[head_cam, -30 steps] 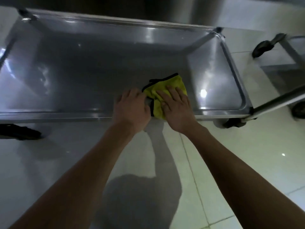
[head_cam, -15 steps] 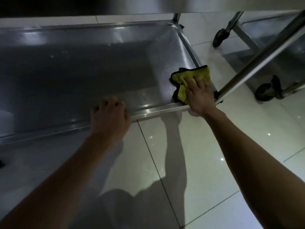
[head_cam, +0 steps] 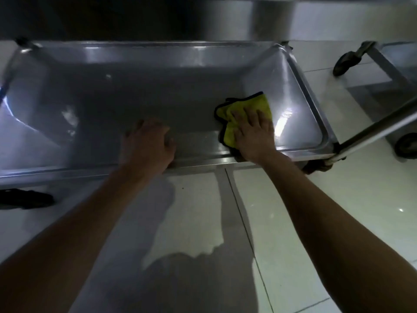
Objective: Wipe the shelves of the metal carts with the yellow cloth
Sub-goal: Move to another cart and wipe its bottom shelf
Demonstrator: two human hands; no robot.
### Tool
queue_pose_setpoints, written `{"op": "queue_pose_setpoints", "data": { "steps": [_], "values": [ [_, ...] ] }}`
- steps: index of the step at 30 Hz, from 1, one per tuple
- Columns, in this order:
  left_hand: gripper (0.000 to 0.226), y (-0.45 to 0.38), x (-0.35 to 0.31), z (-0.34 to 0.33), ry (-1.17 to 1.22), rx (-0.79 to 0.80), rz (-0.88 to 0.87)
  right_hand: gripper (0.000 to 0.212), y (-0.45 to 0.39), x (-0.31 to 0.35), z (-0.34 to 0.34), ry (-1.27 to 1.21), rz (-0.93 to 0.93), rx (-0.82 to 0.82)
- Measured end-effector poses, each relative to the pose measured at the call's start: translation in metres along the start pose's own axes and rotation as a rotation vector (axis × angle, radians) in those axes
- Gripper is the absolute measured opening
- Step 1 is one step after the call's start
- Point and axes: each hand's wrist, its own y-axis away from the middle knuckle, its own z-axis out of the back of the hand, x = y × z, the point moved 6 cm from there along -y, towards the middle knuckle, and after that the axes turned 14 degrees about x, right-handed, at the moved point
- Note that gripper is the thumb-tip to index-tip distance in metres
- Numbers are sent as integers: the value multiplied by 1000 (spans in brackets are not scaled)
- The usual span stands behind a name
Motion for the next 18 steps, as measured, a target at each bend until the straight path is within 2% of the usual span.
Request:
{"op": "queue_pose_setpoints", "data": {
  "steps": [3,9,15,18],
  "values": [
    [29,9,37,-4,-4,45,83,53,-16,67,-10,-20,62,23],
    [30,26,54,-10,19,116,5,50,-37,190,-25,-6,312,84],
    [32,30,58,-5,36,141,8,48,-39,186,-25,-56,389,80],
    [32,27,51,-5,39,147,44,48,-37,161,-21,-59,350,72]
  ]
}}
